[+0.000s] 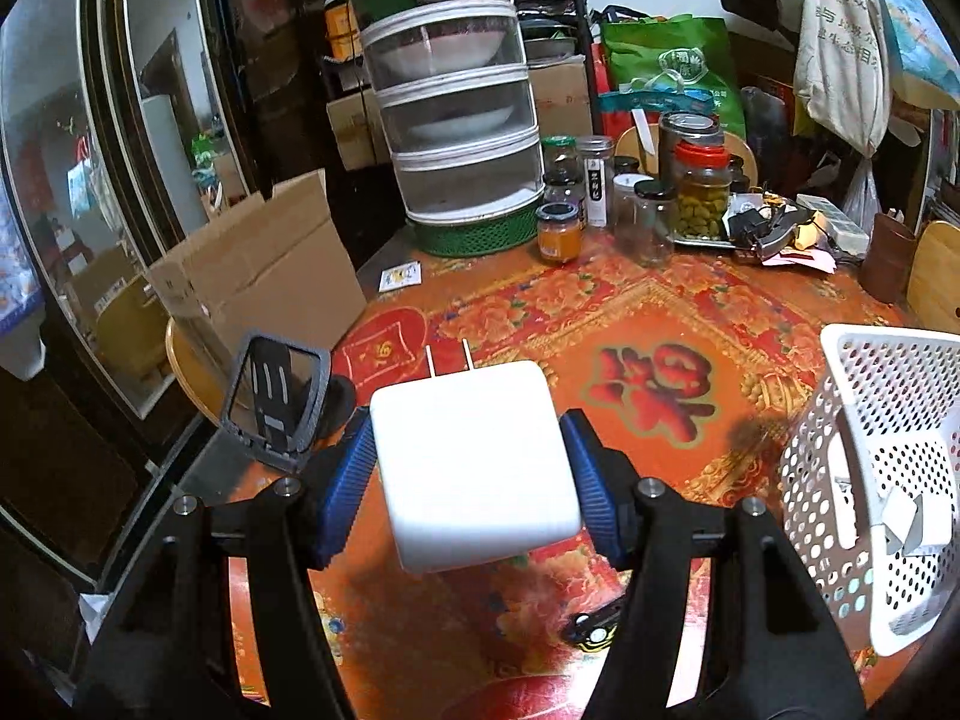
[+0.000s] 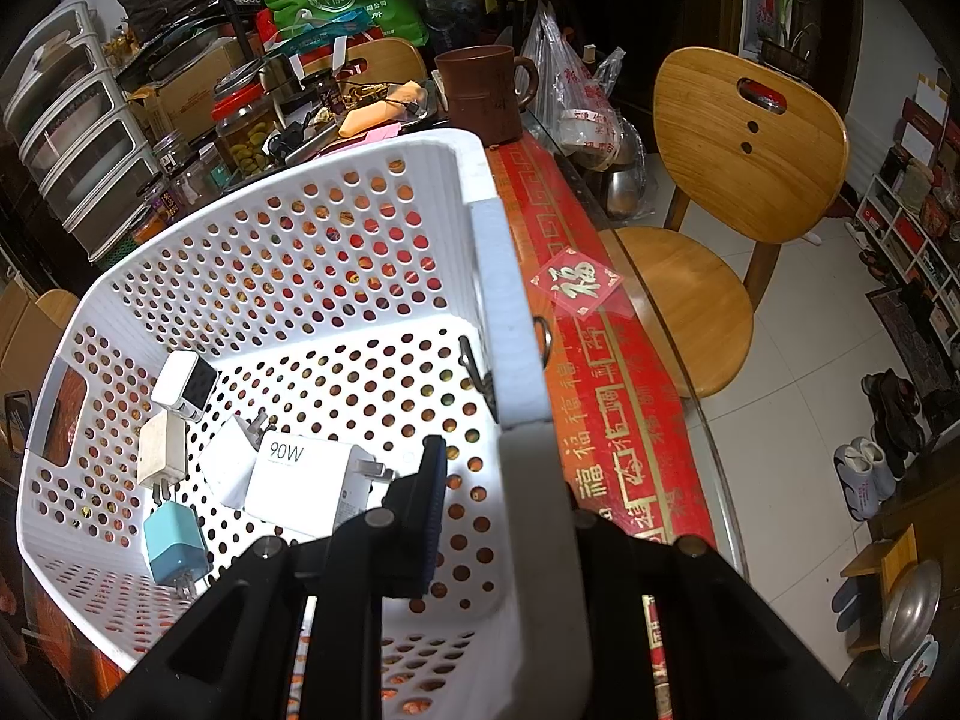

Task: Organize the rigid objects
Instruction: 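Carry the white square charger into the basket and open the left tool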

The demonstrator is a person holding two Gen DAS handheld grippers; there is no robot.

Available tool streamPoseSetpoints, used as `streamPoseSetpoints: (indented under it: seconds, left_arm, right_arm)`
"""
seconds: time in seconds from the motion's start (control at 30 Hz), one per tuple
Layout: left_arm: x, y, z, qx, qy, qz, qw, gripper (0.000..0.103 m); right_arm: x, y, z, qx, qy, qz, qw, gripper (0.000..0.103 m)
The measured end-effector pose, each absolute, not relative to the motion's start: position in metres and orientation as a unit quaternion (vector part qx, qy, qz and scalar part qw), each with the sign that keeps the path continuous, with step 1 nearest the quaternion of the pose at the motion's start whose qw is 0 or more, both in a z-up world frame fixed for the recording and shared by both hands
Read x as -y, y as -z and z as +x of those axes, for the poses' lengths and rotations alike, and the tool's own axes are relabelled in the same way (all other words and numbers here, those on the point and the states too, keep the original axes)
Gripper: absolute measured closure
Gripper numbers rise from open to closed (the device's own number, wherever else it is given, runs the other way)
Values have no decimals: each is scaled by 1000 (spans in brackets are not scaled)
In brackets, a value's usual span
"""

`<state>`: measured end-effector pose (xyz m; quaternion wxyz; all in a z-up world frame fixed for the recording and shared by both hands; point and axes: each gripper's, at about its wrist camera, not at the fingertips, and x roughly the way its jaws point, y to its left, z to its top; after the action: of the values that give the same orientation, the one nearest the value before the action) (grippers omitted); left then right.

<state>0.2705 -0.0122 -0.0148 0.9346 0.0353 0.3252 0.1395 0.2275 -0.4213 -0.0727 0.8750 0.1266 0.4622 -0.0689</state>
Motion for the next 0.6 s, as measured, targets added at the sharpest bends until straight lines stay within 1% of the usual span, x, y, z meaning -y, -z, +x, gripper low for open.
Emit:
streamPoseSetpoints:
  seconds: [0.33, 0.6]
  left_arm:
    - [43, -18, 259, -303, -125, 56, 943, 44]
    - [88, -35, 251, -295, -92, 68, 949, 44]
  right_arm:
    - [421, 73, 228, -462, 68, 126, 875, 82]
    - [421, 73, 229, -461, 69, 127, 875, 82]
